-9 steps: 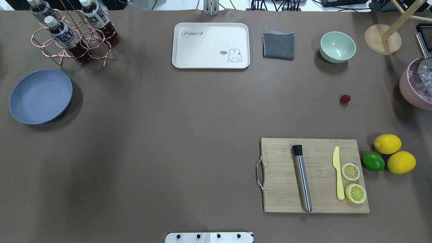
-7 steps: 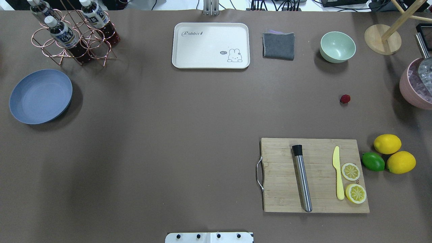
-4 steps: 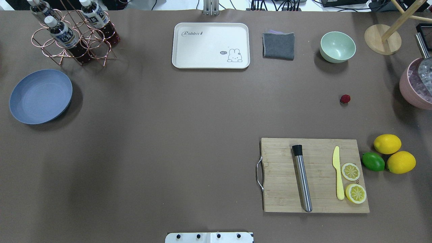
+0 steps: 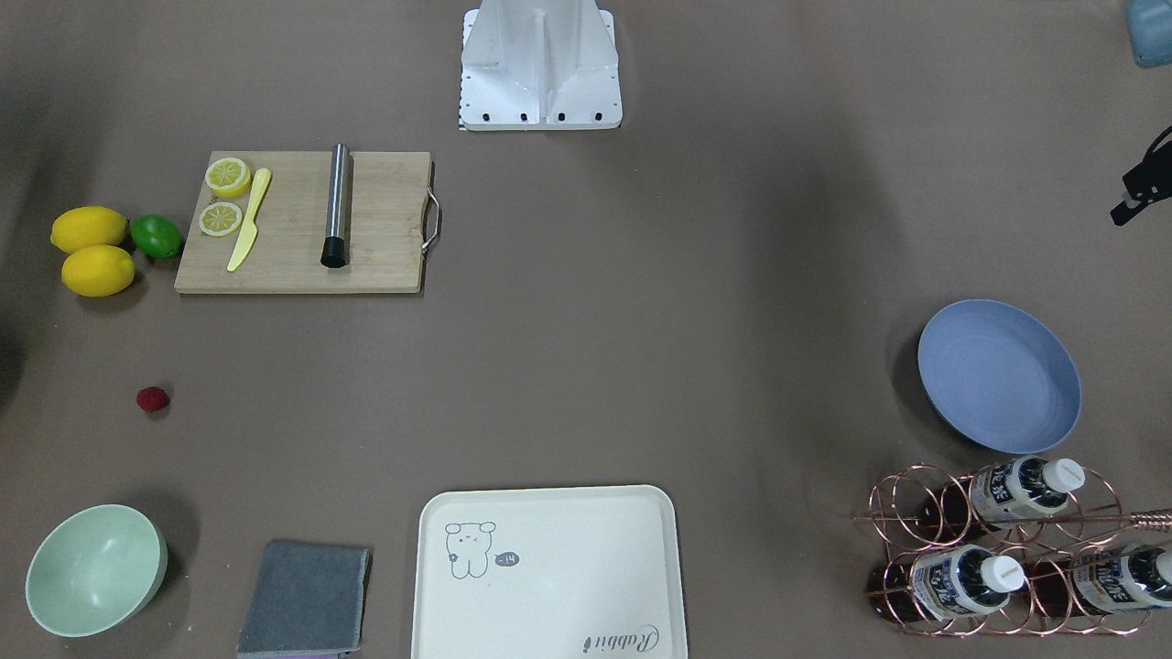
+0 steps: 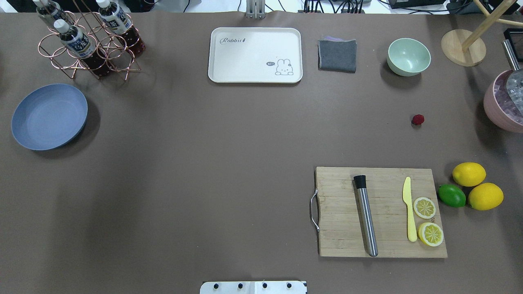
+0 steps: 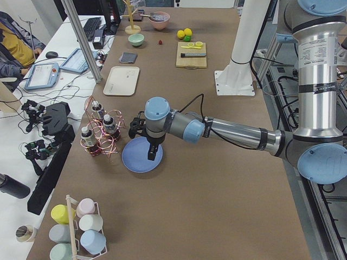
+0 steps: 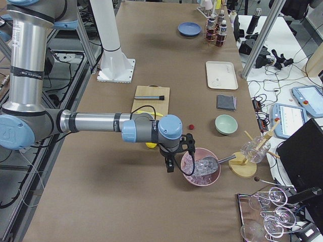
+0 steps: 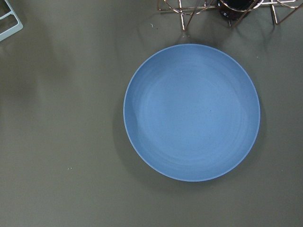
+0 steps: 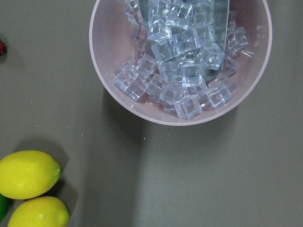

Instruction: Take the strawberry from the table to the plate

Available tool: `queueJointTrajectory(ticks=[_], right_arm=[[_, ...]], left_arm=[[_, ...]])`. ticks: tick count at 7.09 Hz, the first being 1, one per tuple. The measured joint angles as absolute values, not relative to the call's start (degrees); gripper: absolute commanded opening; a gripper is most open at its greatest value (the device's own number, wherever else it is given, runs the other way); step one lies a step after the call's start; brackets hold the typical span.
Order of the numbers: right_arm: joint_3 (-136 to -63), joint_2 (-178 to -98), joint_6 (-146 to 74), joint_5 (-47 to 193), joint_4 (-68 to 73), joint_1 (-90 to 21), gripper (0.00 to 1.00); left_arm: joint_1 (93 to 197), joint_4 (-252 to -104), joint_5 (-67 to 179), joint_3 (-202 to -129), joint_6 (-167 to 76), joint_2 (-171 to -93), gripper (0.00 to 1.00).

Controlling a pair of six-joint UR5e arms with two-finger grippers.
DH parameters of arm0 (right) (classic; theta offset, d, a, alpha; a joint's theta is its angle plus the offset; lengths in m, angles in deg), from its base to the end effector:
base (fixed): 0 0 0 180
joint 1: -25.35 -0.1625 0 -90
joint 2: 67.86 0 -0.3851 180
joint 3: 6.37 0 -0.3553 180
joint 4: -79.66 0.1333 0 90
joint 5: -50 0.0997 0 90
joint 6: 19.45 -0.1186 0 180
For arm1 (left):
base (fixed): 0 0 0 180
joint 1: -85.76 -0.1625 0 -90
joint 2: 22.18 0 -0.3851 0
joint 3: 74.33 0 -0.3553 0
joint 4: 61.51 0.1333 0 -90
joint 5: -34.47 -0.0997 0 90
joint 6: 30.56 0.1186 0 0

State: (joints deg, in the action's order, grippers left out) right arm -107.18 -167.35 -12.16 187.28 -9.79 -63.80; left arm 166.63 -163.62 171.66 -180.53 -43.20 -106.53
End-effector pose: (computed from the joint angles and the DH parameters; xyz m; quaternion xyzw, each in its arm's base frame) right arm 0.0403 -0.3946 0.6113 0.0374 -0.3995 -0.0715 0.9132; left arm 0.0232 -0.4363 0.5166 0.1027 0.4194 0.0511 0.9005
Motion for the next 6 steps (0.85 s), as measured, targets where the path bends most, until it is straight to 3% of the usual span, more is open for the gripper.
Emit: queueJointTrajectory(ticks=[1,6], right_arm=[[-107.2,-167.4,-12.2,187.3,-9.8,-63.8,1.00],[-107.1,-167.3,-13.1,188.7,-9.7,-63.0,1.00]], left_arm=[[166.6,-164.5,171.8,-180.6,-43.1,-106.4,0.96],[165.7,-166.8,168.5,-178.5,-43.5,-105.1,0.97]])
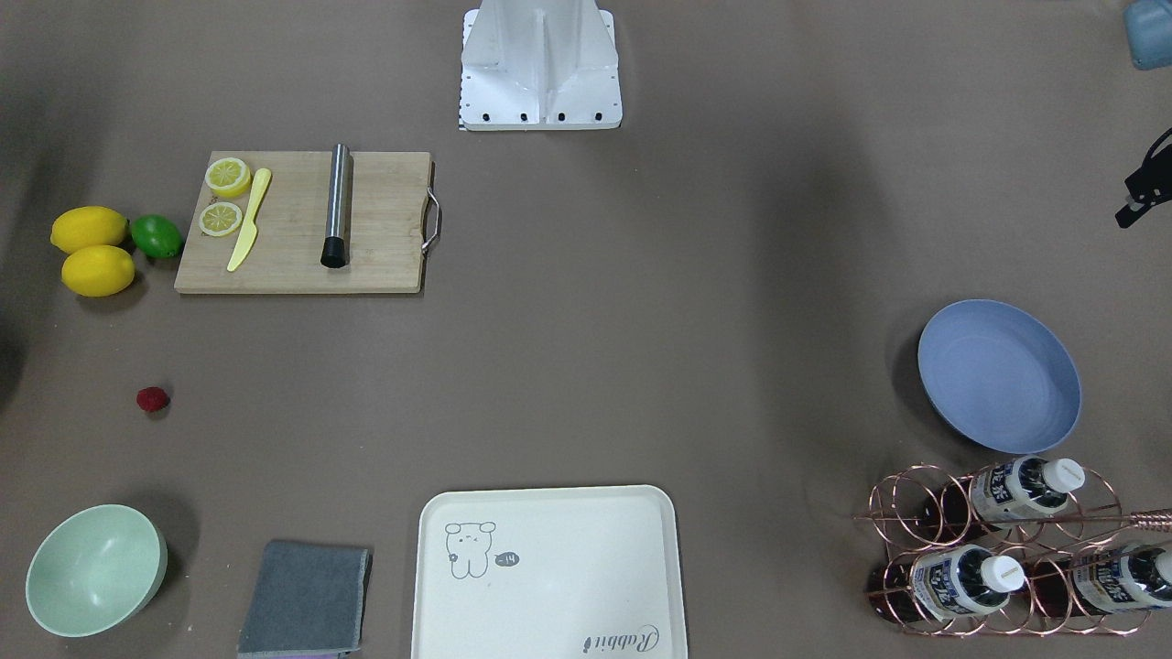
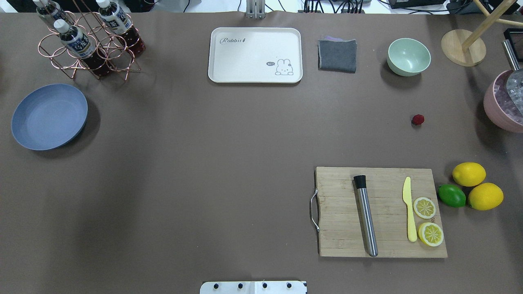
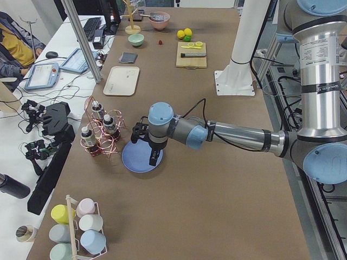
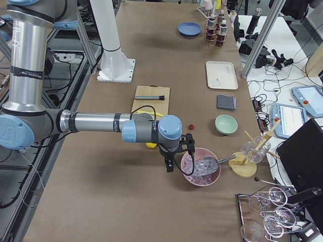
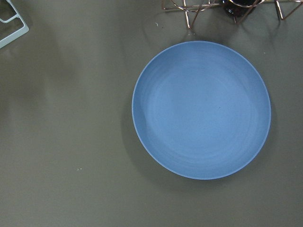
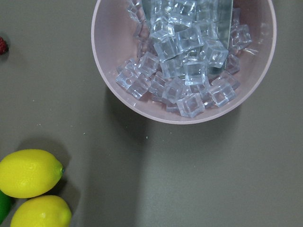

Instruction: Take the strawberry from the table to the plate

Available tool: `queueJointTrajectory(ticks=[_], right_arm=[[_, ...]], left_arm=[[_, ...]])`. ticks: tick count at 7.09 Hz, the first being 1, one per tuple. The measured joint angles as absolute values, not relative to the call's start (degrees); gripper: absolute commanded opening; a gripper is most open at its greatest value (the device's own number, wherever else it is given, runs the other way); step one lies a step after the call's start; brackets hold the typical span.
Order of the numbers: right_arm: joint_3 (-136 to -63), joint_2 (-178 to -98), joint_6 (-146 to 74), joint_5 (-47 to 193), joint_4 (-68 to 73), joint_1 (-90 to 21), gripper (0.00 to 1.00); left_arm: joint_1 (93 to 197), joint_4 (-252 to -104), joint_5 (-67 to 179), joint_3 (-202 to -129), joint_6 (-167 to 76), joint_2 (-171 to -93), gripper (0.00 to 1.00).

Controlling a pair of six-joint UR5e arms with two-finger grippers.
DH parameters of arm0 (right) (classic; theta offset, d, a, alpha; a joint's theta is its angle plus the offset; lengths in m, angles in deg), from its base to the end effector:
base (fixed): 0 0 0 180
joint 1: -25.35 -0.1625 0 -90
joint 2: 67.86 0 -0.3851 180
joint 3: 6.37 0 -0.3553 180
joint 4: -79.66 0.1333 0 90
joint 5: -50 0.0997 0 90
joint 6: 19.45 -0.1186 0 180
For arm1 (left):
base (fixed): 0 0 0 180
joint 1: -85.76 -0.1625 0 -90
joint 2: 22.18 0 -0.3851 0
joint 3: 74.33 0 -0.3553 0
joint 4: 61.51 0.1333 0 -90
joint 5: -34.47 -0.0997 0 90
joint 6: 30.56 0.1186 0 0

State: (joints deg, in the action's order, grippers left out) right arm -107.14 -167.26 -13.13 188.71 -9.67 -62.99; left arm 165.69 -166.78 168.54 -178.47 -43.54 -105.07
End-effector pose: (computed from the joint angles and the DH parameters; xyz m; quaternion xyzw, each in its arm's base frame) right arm 0.0327 -0.3958 0.6086 0.0330 -0.4113 -0.0707 0.9081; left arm 0.0251 -0.4318 0.5422 0.1021 0.3965 0.0494 0.9110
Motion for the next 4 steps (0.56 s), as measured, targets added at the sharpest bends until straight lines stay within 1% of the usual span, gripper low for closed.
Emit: queueJointTrajectory(ticks=[2,4], right_arm=[[-107.1,-165.6,-21.4,191.6,-5.7,-58.4,1.00],[-106.7,-165.4,-26.7,192.1,2.0,-54.7,1.00]], left_arm=[[163.5,-170.9,167.2,-169.5,-44.2,-110.6,0.96],[160.5,-177.1,166.9,-158.8,-45.3,-116.6,0.89]])
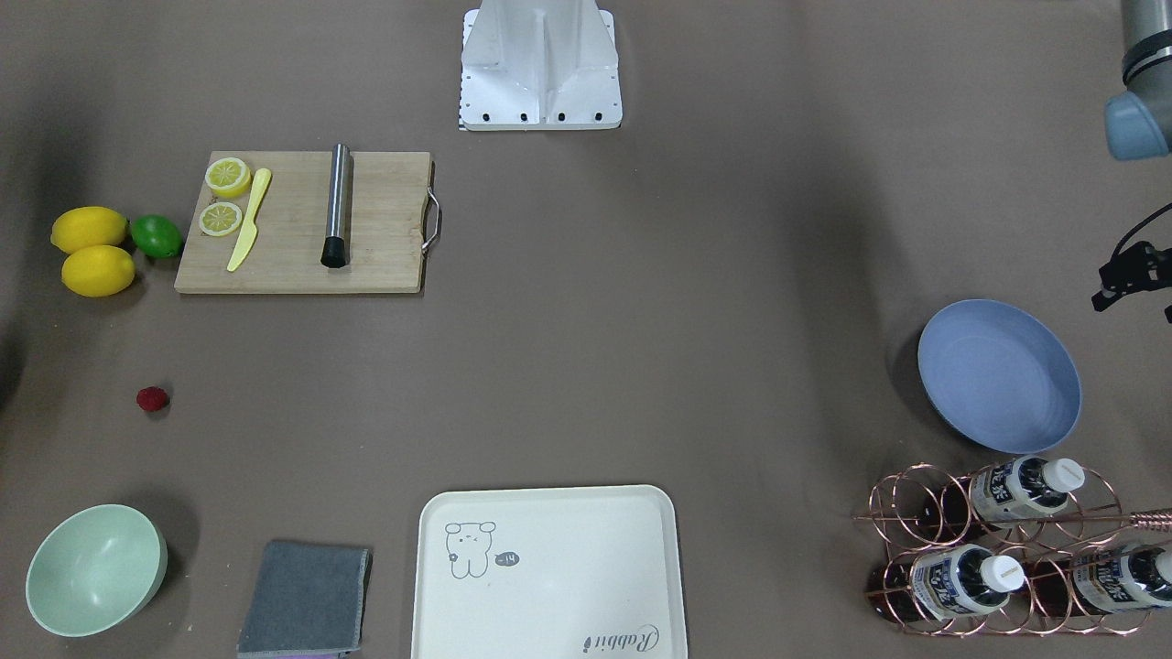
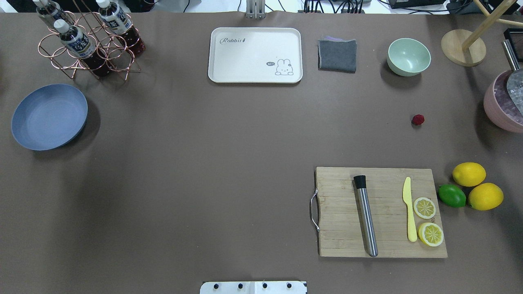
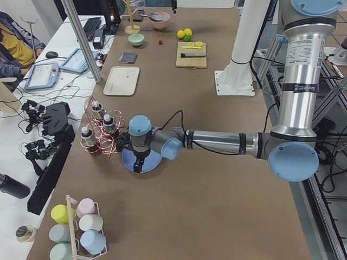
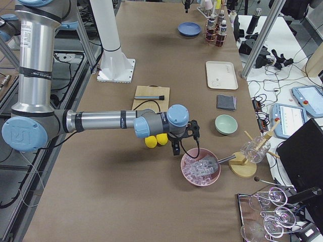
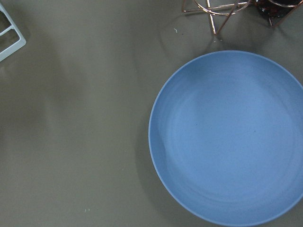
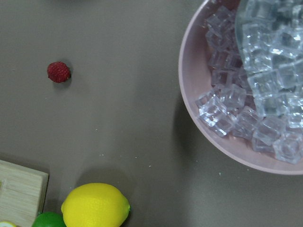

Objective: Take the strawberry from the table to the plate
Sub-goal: 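Grip the blue plate rim with the left gripper and lift it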

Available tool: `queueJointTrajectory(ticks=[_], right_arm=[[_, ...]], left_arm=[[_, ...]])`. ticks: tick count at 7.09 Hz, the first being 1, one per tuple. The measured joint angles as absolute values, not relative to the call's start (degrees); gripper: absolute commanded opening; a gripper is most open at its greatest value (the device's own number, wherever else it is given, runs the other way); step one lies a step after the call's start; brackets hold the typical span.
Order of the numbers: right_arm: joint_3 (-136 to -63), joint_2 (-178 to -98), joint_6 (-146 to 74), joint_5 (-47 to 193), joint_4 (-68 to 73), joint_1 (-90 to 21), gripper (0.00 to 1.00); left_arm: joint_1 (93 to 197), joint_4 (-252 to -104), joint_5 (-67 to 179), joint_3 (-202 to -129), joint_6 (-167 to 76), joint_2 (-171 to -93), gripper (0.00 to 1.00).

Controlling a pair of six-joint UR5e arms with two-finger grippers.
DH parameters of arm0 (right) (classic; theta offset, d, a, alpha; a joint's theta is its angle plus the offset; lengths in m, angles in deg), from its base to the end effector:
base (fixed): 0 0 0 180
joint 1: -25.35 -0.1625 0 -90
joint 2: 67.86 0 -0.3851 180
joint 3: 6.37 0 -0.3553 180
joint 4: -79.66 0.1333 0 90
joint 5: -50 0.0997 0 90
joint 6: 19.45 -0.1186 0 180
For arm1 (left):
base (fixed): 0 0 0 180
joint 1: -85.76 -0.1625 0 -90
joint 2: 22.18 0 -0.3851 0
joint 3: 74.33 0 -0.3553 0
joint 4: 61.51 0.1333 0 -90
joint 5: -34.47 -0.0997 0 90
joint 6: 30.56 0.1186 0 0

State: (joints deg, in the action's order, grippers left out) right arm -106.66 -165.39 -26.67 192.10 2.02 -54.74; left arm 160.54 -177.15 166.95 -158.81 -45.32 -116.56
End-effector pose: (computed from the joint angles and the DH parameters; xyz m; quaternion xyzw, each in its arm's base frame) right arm -0.0331 -0.4202 0.5715 0.0520 -0.4481 -0.0787 0.8890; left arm 0.0830 -0.5077 0.5918 0.0995 0.3931 0.0805 0.9105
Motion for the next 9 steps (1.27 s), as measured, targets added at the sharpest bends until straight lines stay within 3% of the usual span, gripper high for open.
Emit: queueJointTrajectory(ticks=[2,5,7,8,9], right_arm=[[-106.6,-165.7,-27.4,192.3,4.7,-54.1,1.00],[-107.0,-165.8,-27.4,192.5,5.1,-54.0,1.00],[-107.1,-165.9,-27.7,192.9,5.1,-54.0,1.00],[-107.1,-165.9,-27.8,193.7,5.1,-53.9,1.00],[-107.2,-166.0,-27.8,194.3,5.1,-53.9,1.00]], left_arm=[[156.6,-183.4,166.3,-151.4,-48.0,-119.8,0.81],[154.5,-187.1,164.8,-146.7,-49.3,-121.2,0.79],[154.4,-187.8,164.7,-145.5,-49.6,-121.2,0.63],[154.4,-187.9,164.6,-145.2,-50.1,-121.2,0.61],[154.3,-188.0,164.6,-145.1,-51.0,-121.3,0.45]])
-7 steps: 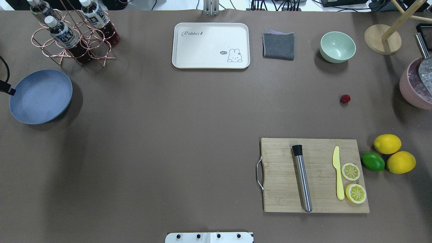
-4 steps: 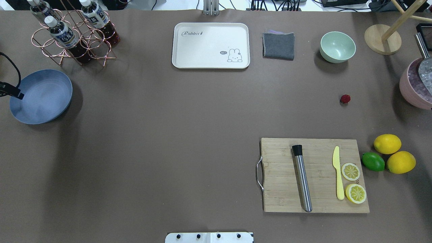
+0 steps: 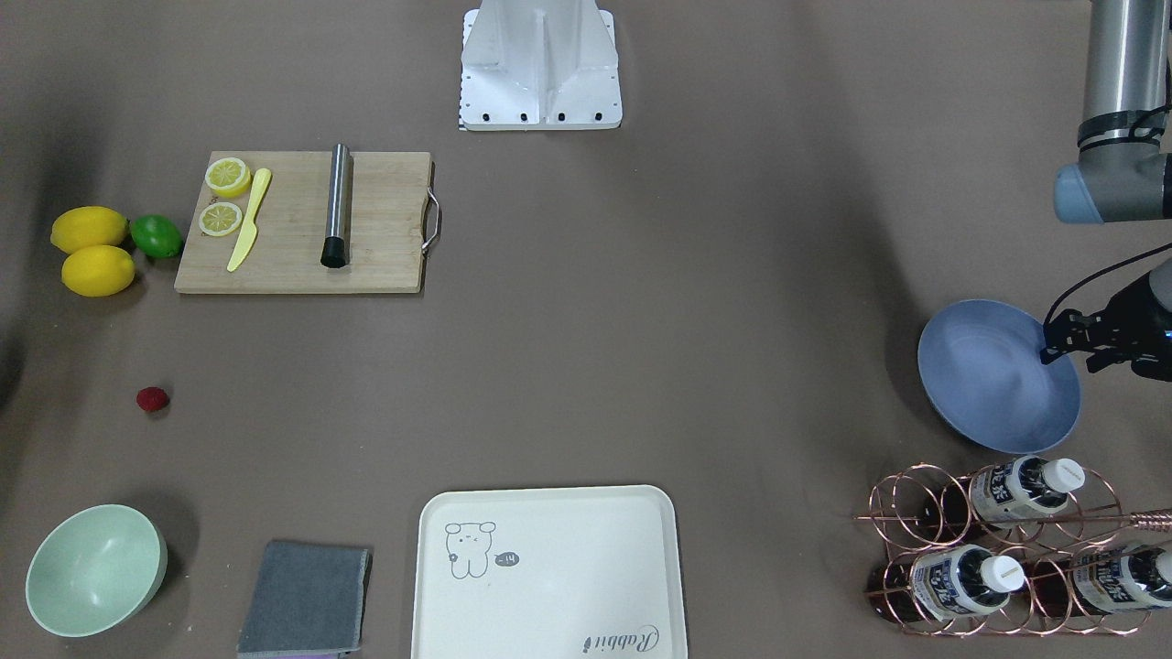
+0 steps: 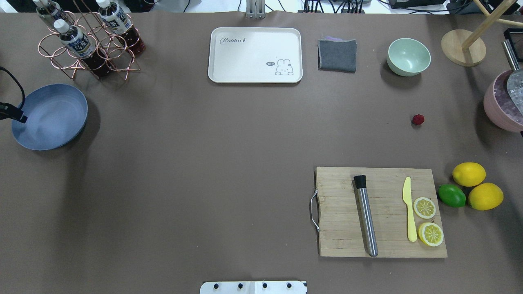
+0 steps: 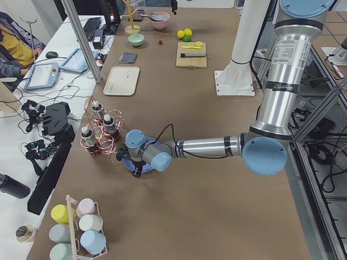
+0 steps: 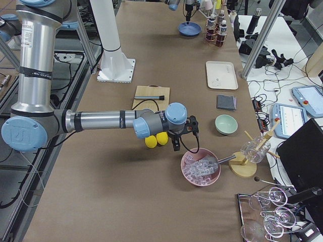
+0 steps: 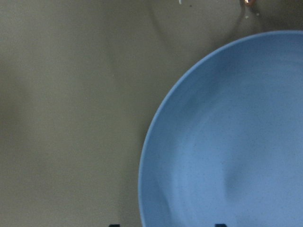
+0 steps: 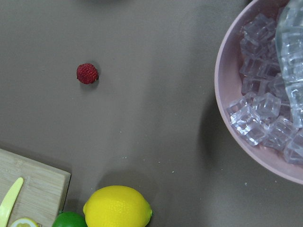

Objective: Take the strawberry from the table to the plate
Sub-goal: 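Grip the blue plate rim with the left gripper and lift it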

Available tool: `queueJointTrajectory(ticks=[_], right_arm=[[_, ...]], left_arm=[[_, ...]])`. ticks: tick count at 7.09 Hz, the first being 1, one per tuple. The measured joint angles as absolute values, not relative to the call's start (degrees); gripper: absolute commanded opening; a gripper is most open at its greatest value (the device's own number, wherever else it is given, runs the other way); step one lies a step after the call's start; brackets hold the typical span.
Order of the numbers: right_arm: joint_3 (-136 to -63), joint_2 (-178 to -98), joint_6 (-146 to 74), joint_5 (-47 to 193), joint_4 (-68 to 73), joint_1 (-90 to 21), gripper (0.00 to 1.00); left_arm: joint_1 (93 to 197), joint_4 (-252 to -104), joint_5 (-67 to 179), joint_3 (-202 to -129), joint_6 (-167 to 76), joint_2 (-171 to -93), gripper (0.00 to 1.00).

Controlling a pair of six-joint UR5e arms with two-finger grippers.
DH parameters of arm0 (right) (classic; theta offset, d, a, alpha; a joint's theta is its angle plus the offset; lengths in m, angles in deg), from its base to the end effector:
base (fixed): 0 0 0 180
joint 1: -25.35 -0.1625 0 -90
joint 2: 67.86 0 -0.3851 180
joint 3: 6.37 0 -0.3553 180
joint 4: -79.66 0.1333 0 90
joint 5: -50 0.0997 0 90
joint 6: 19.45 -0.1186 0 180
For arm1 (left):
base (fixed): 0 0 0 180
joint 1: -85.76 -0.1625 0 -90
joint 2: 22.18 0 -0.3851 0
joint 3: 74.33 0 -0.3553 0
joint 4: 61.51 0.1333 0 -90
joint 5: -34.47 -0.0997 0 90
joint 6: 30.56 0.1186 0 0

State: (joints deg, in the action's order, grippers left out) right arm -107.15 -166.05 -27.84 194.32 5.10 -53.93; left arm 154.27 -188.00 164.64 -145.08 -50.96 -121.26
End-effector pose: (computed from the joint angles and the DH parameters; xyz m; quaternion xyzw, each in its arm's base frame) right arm -0.0411 -0.4159 0.5625 0.0626 -0.4677 -0.0894 0.8771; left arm 0.1450 -0.5233 0.6425 0.0802 0.3887 0.0869 0.9137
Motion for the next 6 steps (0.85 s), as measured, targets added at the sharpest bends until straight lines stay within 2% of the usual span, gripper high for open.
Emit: queueJointTrajectory(ticks=[1,2,6], right_arm=[[-107.2,-166.3,-27.9,194.6,5.1,-53.9,1.00],[-107.2,-166.4,-27.9,194.7,5.1,-53.9,1.00],[-108.8,-165.8,-30.2,194.9,5.1,-53.9,1.00]], left_arm=[[154.1,-188.4,164.6,-145.0,-52.3,-121.3,0.30],[153.8,-189.1,164.5,-144.9,-53.6,-121.3,0.01],[153.9,-189.5,165.1,-146.2,-58.2,-122.1,0.00]])
